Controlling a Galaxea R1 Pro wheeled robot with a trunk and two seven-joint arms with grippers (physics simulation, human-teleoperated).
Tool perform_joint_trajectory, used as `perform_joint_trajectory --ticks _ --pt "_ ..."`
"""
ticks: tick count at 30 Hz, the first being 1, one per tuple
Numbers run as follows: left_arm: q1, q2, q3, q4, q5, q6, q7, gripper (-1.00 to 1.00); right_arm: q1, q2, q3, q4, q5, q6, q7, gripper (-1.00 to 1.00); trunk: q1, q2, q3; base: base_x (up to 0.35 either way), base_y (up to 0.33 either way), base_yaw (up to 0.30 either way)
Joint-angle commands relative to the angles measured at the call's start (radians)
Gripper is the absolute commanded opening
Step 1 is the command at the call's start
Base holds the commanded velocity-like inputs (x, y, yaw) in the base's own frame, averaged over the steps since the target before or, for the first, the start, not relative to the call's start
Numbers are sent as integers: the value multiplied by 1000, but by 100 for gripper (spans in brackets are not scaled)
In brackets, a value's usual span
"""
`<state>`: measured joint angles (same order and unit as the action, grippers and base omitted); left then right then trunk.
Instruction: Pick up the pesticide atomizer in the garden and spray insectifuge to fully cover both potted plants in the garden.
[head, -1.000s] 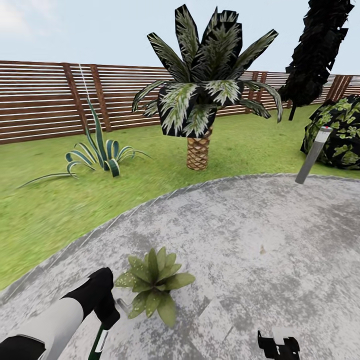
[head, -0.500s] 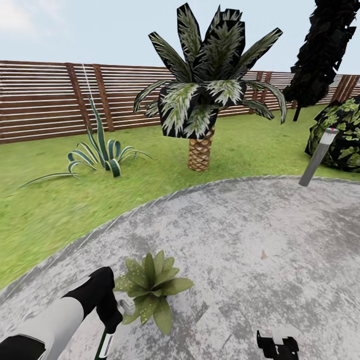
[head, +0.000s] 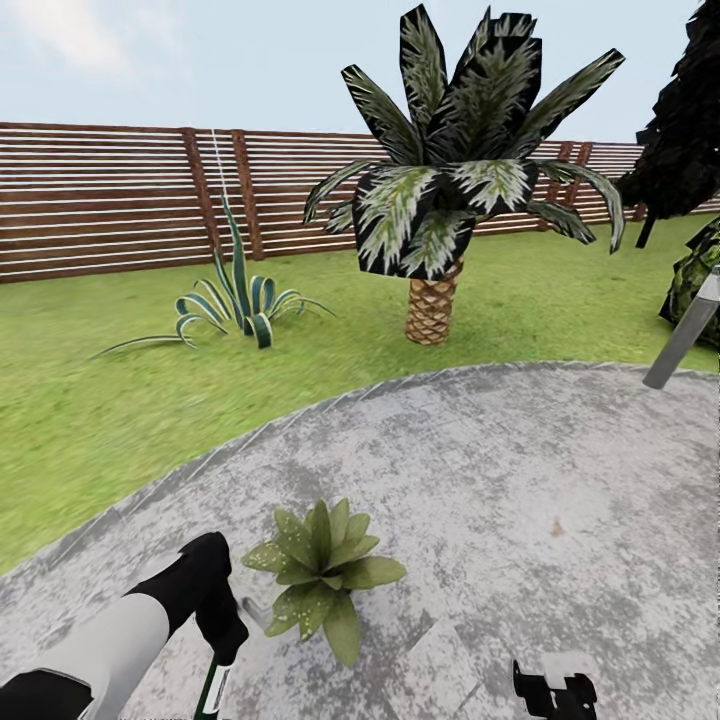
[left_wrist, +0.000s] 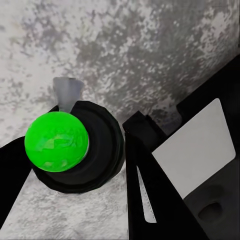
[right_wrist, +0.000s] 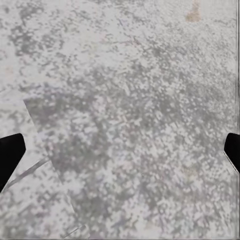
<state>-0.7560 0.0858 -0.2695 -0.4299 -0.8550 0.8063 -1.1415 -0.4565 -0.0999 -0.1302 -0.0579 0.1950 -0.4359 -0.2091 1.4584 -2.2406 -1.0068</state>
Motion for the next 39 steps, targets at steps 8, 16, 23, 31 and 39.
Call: perform_joint_trajectory --ticks 8,16,23,31,39 --pt "0 0 -2 -3 -8 7 -9 -100 -1 0 -8 1 11 -3 -3 100 0 0 -1 -109 -253 1" --pt "0 0 -1 -3 -11 8 -2 -100 -1 0 -8 1 11 -2 -3 100 0 0 -1 140 -130 187" --pt "-16 0 -5 -9 -11 15 -7 -100 -1 0 -8 1 11 -2 -3 100 0 0 -1 6 -2 20" --pt "-47 -26 -8 -11 -31 22 -66 -100 -1 0 -8 1 11 -2 -3 100 0 0 -1 0 0 0" --pt "-82 -23 -7 -13 -141 22 -163 -100 -1 -1 -8 1 11 -1 -3 100 0 0 -1 0 0 0"
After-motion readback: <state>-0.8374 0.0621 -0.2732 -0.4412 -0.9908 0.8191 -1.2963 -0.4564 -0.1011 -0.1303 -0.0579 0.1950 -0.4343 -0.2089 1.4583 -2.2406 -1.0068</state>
